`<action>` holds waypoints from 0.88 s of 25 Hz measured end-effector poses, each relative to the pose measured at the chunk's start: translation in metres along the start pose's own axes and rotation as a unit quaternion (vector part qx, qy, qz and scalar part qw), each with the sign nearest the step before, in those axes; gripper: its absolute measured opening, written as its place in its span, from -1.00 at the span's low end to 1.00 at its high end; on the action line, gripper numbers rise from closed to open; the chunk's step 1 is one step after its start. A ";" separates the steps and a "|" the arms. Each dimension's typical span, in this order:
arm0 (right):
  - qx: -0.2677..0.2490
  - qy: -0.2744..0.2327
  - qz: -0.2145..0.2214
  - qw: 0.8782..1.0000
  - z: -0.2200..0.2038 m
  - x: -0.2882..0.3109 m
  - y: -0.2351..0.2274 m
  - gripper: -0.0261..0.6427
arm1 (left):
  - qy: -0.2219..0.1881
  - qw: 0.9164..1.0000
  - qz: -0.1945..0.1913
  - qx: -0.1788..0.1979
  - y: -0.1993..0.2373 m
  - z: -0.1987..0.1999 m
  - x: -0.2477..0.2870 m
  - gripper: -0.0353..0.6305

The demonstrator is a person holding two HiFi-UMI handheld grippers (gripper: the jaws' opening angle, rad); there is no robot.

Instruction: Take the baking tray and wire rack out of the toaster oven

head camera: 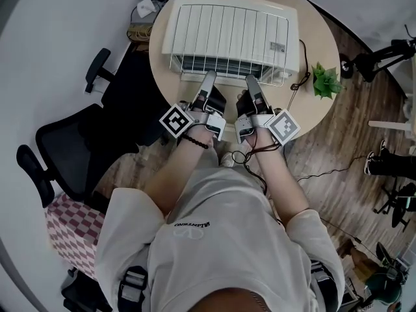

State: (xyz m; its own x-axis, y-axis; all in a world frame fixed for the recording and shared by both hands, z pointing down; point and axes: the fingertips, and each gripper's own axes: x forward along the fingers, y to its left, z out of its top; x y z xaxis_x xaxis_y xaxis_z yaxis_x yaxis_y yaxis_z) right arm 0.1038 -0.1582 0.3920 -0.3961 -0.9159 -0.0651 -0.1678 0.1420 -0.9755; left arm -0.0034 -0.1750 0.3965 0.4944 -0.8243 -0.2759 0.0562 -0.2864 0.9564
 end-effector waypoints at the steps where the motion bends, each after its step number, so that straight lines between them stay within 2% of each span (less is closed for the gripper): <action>1: 0.000 -0.002 -0.002 1.000 0.002 0.003 -0.002 -0.89 | 0.000 1.000 -0.001 0.000 0.001 0.002 0.004 -0.88; 13: 0.005 -0.029 -0.007 1.000 0.022 0.038 -0.011 -0.89 | -0.003 1.000 0.003 -0.003 0.016 0.018 0.042 -0.88; 22: 0.001 -0.036 -0.008 0.999 0.030 0.049 -0.017 -0.88 | -0.009 1.000 0.021 -0.007 0.022 0.022 0.053 -0.88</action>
State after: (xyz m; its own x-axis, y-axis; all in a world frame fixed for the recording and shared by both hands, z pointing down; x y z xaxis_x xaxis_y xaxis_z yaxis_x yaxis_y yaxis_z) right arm 0.1141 -0.2168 0.3992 -0.3278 -0.9425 -0.0652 -0.1706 0.1269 -0.9771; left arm 0.0054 -0.2360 0.4005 0.4806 -0.8443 -0.2369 0.0486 -0.2440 0.9685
